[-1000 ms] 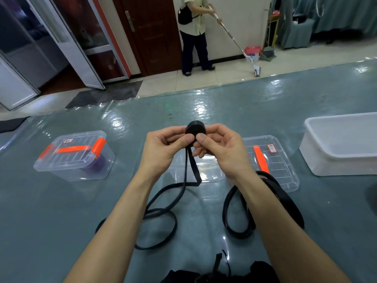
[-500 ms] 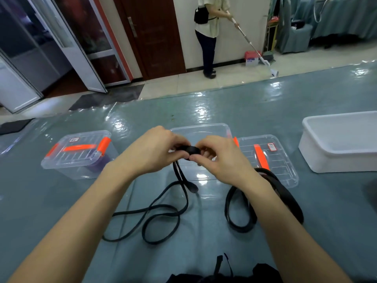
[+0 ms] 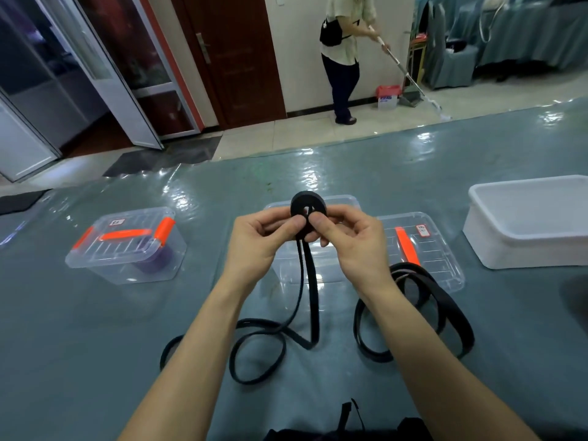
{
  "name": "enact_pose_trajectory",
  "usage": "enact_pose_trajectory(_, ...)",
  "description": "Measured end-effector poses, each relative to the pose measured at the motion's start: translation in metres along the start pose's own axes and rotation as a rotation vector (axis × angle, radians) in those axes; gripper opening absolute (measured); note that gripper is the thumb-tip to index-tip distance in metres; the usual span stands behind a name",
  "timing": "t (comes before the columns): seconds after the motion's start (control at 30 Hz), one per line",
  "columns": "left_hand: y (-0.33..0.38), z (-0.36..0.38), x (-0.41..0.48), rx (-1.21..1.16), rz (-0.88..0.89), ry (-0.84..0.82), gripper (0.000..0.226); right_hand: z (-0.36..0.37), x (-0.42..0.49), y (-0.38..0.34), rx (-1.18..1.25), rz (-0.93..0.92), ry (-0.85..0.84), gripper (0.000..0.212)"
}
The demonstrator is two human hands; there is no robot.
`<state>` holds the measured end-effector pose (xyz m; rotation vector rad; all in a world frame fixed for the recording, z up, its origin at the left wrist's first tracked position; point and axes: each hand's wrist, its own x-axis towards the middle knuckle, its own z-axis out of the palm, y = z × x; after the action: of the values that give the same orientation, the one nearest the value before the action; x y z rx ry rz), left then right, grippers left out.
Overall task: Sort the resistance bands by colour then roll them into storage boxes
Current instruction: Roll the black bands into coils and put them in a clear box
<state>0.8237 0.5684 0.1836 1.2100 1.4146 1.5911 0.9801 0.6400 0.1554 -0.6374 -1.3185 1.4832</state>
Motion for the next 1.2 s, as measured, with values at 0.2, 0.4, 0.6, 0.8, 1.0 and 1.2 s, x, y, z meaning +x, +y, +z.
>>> enact_pose_trajectory(0.2, 0.001, -0.028, 0.006, 0.461, 0.032, -0.201, 0.019, -0.031, 0.006, -0.001, -0.401, 0.079, -0.188, 0.042)
enact_pose_trajectory(0.4, 0.027, -0.022, 0.02, 1.232, 0.195, -0.538, 0.025, -0.022, 0.008, -0.007, -0.867, -0.022, -0.422, 0.025)
enact_pose_trajectory(0.6, 0.038, -0.024, 0.027, 1.037, 0.181, -0.481, 0.013, -0.028, 0.005, -0.007, -0.545, -0.015, -0.297, 0.013)
enact_pose_trajectory(0.8, 0.018, -0.021, 0.012, 0.322, -0.029, -0.266, 0.027, -0.028, 0.004, -0.017, -0.188, -0.012, -0.187, 0.012)
enact_pose_trajectory(1.0, 0.018, -0.022, 0.008, 0.279, -0.05, -0.262, 0.025, -0.03, 0.006, -0.012, -0.132, 0.041, -0.278, 0.013)
enact_pose_trajectory(1.2, 0.021, -0.025, 0.013, 0.42, -0.11, -0.297, 0.017, -0.037, 0.008, -0.014, -0.36, 0.069, -0.299, 0.02)
